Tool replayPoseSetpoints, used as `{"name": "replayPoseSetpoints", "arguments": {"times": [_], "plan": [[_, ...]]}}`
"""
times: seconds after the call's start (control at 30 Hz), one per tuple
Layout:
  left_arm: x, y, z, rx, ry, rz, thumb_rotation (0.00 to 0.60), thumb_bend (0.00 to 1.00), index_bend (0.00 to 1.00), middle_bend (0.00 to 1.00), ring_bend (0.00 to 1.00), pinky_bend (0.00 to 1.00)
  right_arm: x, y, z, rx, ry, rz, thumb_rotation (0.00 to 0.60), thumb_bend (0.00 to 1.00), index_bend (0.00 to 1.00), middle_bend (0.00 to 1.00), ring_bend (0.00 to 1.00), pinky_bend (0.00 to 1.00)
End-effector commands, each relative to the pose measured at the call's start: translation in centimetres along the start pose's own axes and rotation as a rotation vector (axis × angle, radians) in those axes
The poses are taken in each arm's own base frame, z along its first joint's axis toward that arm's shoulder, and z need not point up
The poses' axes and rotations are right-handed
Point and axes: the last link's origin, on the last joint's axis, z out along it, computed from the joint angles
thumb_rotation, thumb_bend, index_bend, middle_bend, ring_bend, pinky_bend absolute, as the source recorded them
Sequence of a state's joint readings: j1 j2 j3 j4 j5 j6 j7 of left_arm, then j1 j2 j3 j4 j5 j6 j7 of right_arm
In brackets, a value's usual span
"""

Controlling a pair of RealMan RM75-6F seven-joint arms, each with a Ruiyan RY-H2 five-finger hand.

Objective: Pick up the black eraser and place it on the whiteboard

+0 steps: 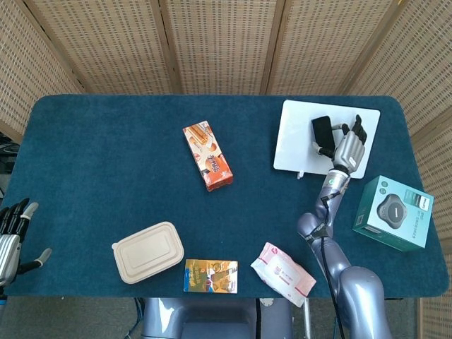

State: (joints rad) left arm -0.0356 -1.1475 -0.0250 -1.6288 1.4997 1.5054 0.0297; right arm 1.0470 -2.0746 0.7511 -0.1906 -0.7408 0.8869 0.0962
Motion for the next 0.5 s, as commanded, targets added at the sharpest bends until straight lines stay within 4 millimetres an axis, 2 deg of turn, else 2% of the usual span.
{"name": "replayPoseSetpoints", "arguments": {"times": [0.03, 0.5], "plan": [[-0.01, -0.03, 0.00, 0.001, 0.000, 0.001, 0.600, 0.25, 0.00, 0.00, 0.00, 0.00, -0.05, 0.13, -0.01, -0.005, -0.003, -0.002, 0.600, 0.18, 0.45, 0.00, 0.00, 0.00], [-0.10, -0.03, 0.08, 0.001, -0.004, 0.003, 0.600, 0.25, 0.00, 0.00, 0.00, 0.00, -0.33, 0.62, -0.10, -0.017, -0.019, -0.010, 0.600, 0.18, 0.45, 0.00, 0.00, 0.00]]}}
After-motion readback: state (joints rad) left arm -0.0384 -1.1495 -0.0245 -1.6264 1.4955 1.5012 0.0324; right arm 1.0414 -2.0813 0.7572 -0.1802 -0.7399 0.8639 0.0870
